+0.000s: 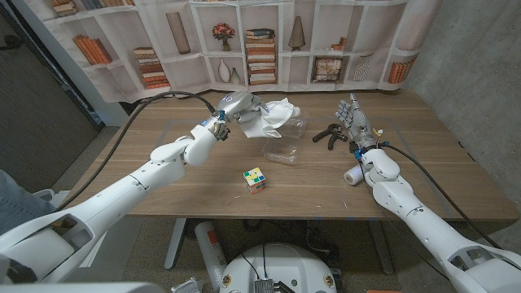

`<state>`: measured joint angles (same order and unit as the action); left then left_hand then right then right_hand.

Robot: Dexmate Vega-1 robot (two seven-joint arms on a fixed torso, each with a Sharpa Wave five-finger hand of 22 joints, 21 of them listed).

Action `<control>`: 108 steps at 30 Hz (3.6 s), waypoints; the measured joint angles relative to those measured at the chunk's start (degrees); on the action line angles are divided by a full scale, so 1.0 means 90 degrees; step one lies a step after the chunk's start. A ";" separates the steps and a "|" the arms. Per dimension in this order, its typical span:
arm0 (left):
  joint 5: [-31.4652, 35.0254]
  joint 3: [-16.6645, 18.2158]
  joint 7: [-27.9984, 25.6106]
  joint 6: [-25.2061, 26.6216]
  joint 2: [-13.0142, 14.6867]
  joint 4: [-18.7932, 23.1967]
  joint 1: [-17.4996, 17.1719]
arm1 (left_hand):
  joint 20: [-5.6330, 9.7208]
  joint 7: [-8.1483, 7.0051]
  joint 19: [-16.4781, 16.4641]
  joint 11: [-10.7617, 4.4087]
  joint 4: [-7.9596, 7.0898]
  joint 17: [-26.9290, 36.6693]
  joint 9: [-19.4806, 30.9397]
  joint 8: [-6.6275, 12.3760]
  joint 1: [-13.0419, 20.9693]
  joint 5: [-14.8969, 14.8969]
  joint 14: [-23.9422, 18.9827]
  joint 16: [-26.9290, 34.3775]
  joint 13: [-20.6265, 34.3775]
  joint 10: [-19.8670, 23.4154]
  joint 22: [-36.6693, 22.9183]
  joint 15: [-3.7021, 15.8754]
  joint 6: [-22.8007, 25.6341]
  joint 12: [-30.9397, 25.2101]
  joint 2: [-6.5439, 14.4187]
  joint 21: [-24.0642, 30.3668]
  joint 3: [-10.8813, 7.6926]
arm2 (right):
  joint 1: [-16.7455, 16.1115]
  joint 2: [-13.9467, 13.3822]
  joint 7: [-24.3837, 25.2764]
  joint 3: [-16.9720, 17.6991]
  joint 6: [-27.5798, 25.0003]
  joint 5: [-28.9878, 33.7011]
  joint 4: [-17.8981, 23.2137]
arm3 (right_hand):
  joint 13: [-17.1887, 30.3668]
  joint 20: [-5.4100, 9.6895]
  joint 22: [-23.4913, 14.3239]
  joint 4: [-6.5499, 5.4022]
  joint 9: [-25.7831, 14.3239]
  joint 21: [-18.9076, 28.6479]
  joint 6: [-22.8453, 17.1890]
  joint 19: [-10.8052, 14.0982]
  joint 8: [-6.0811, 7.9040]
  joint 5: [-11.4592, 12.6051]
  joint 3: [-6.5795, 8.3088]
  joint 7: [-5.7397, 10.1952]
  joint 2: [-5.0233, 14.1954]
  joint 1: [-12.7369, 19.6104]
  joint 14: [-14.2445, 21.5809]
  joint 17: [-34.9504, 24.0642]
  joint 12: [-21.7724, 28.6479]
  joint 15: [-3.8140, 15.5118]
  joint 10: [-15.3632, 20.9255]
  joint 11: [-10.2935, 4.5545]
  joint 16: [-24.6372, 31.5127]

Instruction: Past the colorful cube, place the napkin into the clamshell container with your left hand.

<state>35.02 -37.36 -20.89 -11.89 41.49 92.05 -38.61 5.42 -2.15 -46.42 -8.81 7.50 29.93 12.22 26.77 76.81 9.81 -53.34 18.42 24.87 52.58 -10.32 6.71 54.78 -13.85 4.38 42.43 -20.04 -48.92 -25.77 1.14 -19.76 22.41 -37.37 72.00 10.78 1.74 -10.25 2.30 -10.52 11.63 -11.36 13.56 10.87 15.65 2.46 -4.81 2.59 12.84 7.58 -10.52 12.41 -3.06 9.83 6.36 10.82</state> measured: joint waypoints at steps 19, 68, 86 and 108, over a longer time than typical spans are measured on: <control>0.0223 -0.0242 0.0172 -0.0207 -0.0184 -0.0149 0.0207 | -0.0011 -0.0024 0.0056 -0.0024 0.0001 0.0049 -0.0005 0.0000 -0.0001 -0.0001 0.0000 -0.0045 0.0030 -0.0026 -0.0001 0.0000 -0.0025 0.0043 -0.0001 0.0042 0.0001 | -0.0014 0.0005 -0.0025 0.0047 0.0061 -0.0032 -0.0031 | 0.0000 0.0000 0.0000 0.0000 0.0000 0.0000 0.0000 0.0000 0.0000 -0.0050 0.0000 0.0000 0.0034 0.0034 0.0000 0.0000 0.0000 0.0000 0.0000 0.0000 0.0000; 0.0463 -0.0764 0.0485 -0.0534 -0.0533 -0.0649 0.0612 | -0.0047 -0.0044 0.0139 -0.0031 -0.0023 0.0178 0.0092 0.0001 -0.0058 0.0018 0.0023 -0.0142 0.0163 -0.0152 0.0023 0.0066 -0.0212 0.0105 0.0033 0.0087 0.0028 | 0.0025 0.0054 -0.0115 0.0106 0.0188 -0.0114 -0.0234 | -0.0014 0.0000 0.0000 -0.0001 0.0000 0.0000 0.0000 0.0000 0.0000 -0.0050 0.0001 0.0000 0.0034 0.0034 0.0000 0.0000 0.0000 0.0000 0.0000 0.0000 0.0000; 0.0482 -0.1015 0.0585 -0.0632 -0.0721 -0.1028 0.0812 | -0.0069 -0.0046 0.0161 -0.0031 -0.0042 0.0209 0.0109 0.0000 -0.0053 0.0017 0.0027 -0.0167 0.0205 -0.0152 0.0022 0.0061 -0.0209 0.0105 0.0037 0.0087 0.0061 | 0.0042 0.0074 -0.0157 0.0117 0.0218 -0.0148 -0.0315 | -0.0013 0.0000 0.0000 -0.0001 0.0000 0.0000 0.0000 0.0000 0.0000 -0.0050 0.0001 0.0000 0.0059 0.0059 0.0000 0.0000 0.0000 0.0000 0.0000 0.0000 0.0000; 0.0643 -0.1190 0.0357 -0.0548 -0.0798 -0.1191 0.0844 | -0.0080 -0.0185 0.0376 -0.0168 -0.0040 0.0204 0.0087 0.0078 -0.0046 -0.0004 0.0008 -0.0203 0.0269 -0.0013 0.0004 0.0080 -0.0070 0.0123 0.0042 0.0087 0.0063 | 0.0063 0.0103 -0.0204 0.0107 0.0255 -0.0155 -0.0361 | -0.0013 0.0000 0.0000 0.0027 0.0000 0.0000 -0.0036 0.0000 0.0000 -0.0050 -0.0027 -0.0036 0.0059 0.0059 0.0035 0.0000 0.0000 -0.0035 0.0000 0.0000 0.0000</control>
<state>40.80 -48.07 -17.68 -16.82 34.30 81.33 -31.01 4.69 -3.82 -43.03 -10.32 7.14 31.77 13.00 27.48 76.40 9.77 -53.27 16.59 27.29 52.46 -10.29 7.43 54.15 -12.74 4.76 43.22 -19.48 -48.35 -24.85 -0.70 -18.79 24.71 -38.76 68.75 10.67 1.74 -10.25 2.54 -10.52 11.63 -11.68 13.56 10.87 15.20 2.22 -5.13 3.12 13.37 7.90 -10.52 12.41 -3.38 9.82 6.35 10.82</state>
